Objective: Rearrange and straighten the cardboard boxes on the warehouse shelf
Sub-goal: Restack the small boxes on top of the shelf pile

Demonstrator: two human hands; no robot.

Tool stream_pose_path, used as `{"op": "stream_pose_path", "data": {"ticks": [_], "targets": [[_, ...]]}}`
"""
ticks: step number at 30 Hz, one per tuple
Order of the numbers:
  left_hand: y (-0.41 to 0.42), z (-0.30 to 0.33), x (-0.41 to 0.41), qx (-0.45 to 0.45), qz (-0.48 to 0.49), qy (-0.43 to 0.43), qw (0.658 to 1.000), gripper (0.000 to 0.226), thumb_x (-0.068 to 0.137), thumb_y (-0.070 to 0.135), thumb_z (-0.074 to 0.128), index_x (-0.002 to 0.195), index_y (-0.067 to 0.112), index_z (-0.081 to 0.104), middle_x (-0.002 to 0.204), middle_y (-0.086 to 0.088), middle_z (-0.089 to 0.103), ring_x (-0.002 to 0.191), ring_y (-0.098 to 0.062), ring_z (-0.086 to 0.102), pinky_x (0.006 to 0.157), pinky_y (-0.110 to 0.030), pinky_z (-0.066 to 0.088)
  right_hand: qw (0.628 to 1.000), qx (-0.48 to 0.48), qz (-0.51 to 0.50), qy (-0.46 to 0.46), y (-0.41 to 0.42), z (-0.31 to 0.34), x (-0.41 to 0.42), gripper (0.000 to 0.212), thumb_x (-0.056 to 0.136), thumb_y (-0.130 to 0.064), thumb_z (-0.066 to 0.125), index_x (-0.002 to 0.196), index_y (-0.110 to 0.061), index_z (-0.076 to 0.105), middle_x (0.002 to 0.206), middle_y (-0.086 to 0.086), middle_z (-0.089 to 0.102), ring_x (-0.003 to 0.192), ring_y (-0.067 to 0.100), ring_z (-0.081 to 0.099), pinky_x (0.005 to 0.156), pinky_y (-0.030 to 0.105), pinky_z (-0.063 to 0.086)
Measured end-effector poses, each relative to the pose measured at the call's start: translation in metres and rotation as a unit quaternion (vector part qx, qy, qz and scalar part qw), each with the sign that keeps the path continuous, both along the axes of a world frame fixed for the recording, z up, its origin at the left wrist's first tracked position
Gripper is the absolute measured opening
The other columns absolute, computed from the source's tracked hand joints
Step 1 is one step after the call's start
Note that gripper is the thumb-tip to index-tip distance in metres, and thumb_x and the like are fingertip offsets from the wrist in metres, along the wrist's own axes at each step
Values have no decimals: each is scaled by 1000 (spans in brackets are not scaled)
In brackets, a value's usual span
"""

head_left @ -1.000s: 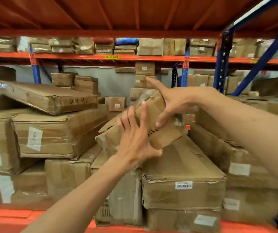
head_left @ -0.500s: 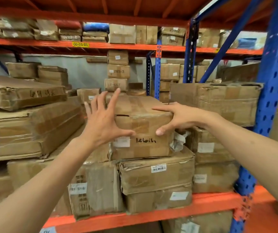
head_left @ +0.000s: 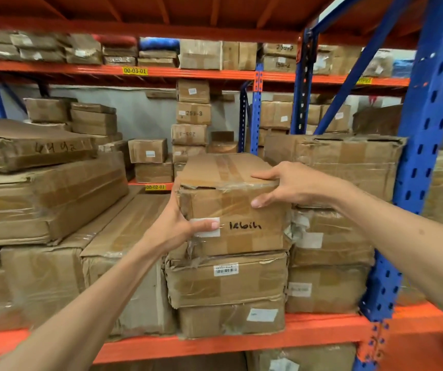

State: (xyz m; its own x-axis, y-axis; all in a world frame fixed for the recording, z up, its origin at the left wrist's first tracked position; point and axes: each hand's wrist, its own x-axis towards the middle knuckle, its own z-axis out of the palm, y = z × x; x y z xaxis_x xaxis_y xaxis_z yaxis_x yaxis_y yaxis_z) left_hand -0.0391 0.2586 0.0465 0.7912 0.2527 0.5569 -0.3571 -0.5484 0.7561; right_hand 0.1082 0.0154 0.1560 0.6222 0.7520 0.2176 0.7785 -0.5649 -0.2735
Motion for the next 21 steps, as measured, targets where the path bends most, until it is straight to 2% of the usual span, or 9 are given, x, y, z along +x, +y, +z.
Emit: {"op": "stream_pose_path", "data": {"ticks": [2,4,7,9,12,14,16,18,21], "targets": [[-9,2,13,-9,-7,15,1000,122,62,37,100,152,53,21,144,15,56,129,-5,58,111,-41,45,998,-42,-26,-34,-10,5,7,105,58,-83,74,150,-44,44,155,-2,48,135,26,48,92,34,36],[-9,5,19,-30,-5,39,999,125,58,39,102,151,55,20,142,13,59,126,-9,61,107,-50,49,997,-55,-34,-46,-12,6,11,104,58,-83,74,150,-46,43,155,-1,48,136,28,47,98,38,38],[-9,-1,19,-51,-5,53,997,125,57,37,102,152,50,21,142,12,58,123,-5,62,109,-44,49,995,-82,-28,-46,-4,7,13,108,54,-81,75,151,-44,43,157,5,43,138,31,43,107,43,38],[-10,-4,18,-59,-1,57,997,124,59,32,102,153,45,22,142,10,58,124,-4,61,111,-41,47,994,-97,-27,-41,-3,11,12,109,56,-78,78,152,-42,42,156,5,44,134,31,46,99,39,43],[-16,2,16,-60,5,78,995,126,61,29,101,155,42,18,145,6,55,131,-14,56,116,-48,41,988,-138,-42,-50,-6,16,4,105,65,-77,77,155,-40,39,151,7,46,124,33,53,89,40,55],[-19,5,12,-59,14,92,994,133,61,31,101,158,42,11,152,3,48,139,-21,48,119,-50,35,969,-205,-72,-121,-2,21,-8,103,69,-81,70,155,-34,41,144,9,53,122,33,55,93,42,51],[-19,6,5,-48,24,114,992,143,60,37,100,161,40,0,162,1,36,147,-22,39,124,-44,26,936,-272,-100,-198,7,26,-25,102,70,-87,62,151,-27,47,138,9,57,122,34,56,93,44,45],[-15,9,-8,-26,47,153,987,153,56,55,98,161,40,-12,170,2,21,152,-19,28,120,-33,21,929,-292,-94,-207,18,32,-39,108,66,-92,58,149,-23,50,138,7,58,121,33,56,98,45,47],[7,22,-39,-18,116,143,983,154,50,77,89,159,43,-15,171,-3,19,152,-20,30,124,-44,24,951,-233,-34,-200,40,46,-59,117,63,-97,52,158,-31,33,157,7,44,139,33,44,110,51,41]]}}
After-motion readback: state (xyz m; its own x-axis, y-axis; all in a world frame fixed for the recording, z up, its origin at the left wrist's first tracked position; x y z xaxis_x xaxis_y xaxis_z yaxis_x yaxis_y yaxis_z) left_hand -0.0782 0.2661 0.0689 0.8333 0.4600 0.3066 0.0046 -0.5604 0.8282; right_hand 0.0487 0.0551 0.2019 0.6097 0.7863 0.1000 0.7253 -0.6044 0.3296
